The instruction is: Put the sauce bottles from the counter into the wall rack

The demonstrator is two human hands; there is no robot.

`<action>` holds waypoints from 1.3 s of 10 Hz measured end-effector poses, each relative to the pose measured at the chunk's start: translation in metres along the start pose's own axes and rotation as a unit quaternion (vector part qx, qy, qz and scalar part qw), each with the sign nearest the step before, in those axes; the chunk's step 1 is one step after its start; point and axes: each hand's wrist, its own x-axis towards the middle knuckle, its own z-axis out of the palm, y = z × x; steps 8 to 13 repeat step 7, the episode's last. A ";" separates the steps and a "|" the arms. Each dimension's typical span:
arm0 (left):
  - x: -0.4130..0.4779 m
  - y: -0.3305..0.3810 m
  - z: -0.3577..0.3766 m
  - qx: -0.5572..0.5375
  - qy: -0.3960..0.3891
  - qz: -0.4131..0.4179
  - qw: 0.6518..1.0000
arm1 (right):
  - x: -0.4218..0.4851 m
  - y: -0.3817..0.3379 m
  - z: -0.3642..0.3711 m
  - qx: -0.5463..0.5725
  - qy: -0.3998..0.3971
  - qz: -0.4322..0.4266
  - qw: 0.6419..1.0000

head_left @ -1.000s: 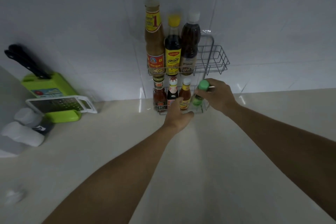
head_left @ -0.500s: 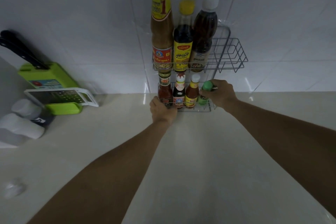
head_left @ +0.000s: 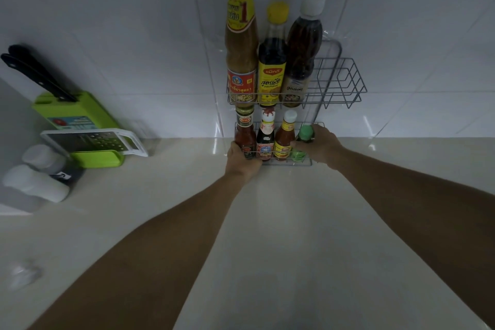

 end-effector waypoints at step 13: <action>-0.112 0.115 -0.096 0.413 -0.026 0.210 0.886 | -0.155 -0.076 -0.076 -0.136 0.110 -0.073 0.982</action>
